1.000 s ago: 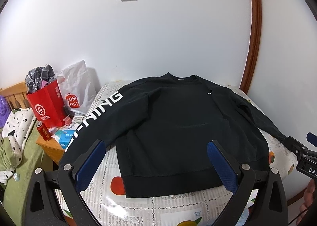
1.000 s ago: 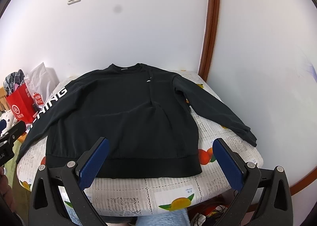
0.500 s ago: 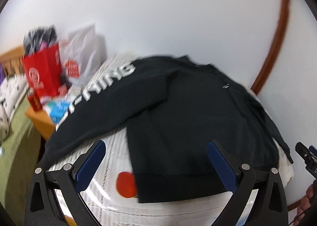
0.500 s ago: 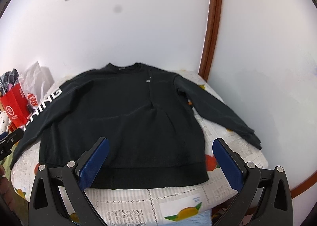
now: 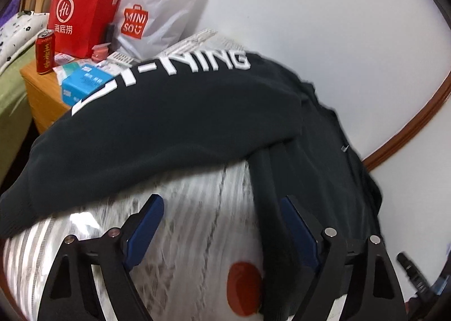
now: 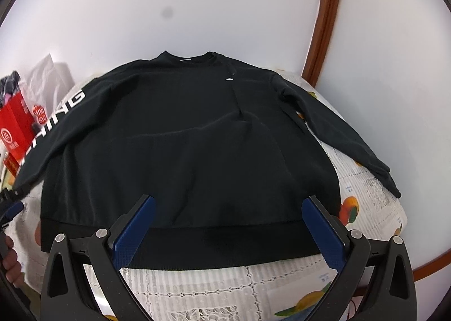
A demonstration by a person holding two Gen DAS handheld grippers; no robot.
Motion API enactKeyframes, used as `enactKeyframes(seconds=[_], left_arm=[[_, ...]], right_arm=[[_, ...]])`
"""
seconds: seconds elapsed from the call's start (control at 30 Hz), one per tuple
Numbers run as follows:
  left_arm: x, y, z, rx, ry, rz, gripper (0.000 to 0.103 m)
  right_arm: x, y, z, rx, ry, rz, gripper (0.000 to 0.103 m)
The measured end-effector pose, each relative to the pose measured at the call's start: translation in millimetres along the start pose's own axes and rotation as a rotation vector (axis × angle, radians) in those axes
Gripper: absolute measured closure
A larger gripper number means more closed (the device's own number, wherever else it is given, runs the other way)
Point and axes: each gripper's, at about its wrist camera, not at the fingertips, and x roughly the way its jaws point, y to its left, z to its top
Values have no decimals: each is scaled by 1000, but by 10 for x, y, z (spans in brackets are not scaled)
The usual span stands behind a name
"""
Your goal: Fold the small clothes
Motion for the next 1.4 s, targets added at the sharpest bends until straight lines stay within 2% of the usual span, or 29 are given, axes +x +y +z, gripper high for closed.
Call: enactKeyframes(seconds=[0.13, 0.23, 0.27, 0.33, 0.37, 0.4, 0.47, 0.5, 0.63, 0.73, 0.87, 1.03, 1.17, 1.3, 1.4], left_arm=[[103, 80, 130, -63, -25, -49, 20], [173, 124, 246, -133, -45, -48, 21], [198, 123, 277, -148, -49, -38, 24], [264, 109, 343, -163, -53, 16, 40], [310, 97, 392, -162, -53, 64, 58], [341, 91, 428, -157, -54, 99, 80], [415, 88, 519, -134, -38, 152, 93], [414, 75, 554, -129, -38, 153, 95], [216, -194, 710, -67, -114, 193, 96], [59, -533, 837, -2, -162, 182, 97], [-38, -1185, 988, 144, -263, 220, 97], [117, -1966, 1101, 273, -297, 203, 97], [476, -2734, 1030, 411, -287, 164, 97], [936, -3301, 866, 520, -226, 151, 97], [1246, -3576, 686, 550, -175, 155, 97]], right_arm=[[92, 72, -12, -9, 28, -30, 1], [170, 86, -40, -8, 57, -42, 1], [191, 83, -50, -9, 65, -46, 1], [230, 63, -62, -13, 77, -61, 1], [240, 39, -71, -14, 78, -72, 1], [242, 10, -84, -15, 77, -77, 1], [256, -87, -86, -18, 75, -84, 1], [259, -132, -90, -19, 72, -87, 1], [322, -314, -67, -49, 58, -74, 1], [391, -482, 7, -40, 38, -53, 1], [469, -721, 156, 0, 15, 2, 1], [534, -1020, 274, 27, -15, 31, 1], [599, -1285, 320, 41, -34, 41, 1], [728, -1605, 340, 68, -24, 35, 1], [821, -1800, 289, 85, -3, 36, 1]])
